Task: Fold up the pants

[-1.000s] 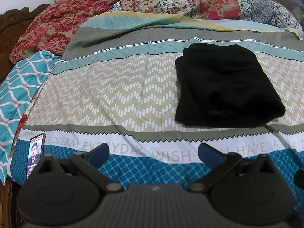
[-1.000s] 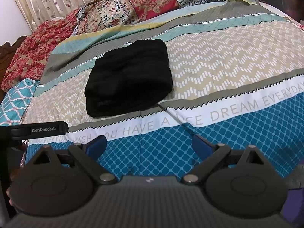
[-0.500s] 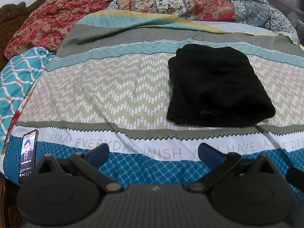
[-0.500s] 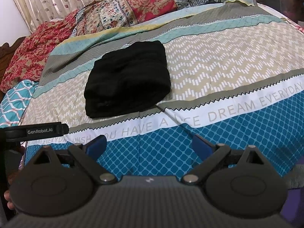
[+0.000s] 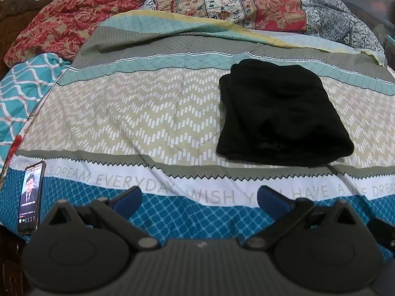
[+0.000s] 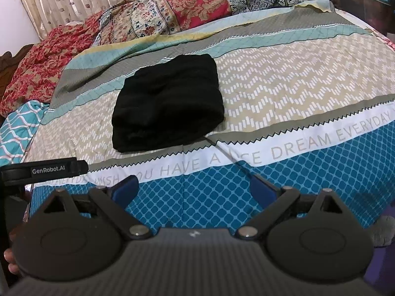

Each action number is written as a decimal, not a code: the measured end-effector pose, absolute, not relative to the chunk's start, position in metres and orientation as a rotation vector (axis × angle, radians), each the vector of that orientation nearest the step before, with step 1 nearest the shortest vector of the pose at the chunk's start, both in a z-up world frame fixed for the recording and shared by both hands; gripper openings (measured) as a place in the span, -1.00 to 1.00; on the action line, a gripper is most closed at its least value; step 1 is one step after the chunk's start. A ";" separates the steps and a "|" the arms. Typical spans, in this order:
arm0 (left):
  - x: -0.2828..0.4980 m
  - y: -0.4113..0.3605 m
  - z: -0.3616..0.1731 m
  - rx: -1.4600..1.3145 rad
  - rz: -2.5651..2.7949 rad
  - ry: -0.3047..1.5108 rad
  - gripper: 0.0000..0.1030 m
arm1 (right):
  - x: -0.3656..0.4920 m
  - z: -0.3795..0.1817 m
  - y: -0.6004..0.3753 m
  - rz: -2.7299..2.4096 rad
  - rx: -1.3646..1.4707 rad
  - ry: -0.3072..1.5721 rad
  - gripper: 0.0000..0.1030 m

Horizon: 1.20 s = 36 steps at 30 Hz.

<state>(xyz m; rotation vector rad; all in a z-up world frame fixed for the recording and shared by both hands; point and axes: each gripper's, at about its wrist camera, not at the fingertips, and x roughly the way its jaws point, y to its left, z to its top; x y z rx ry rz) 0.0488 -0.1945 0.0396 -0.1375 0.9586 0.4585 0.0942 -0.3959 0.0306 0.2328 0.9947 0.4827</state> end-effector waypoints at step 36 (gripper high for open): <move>0.043 -0.192 0.049 -0.163 0.434 0.920 1.00 | 0.088 0.038 -0.388 0.454 0.218 0.971 0.90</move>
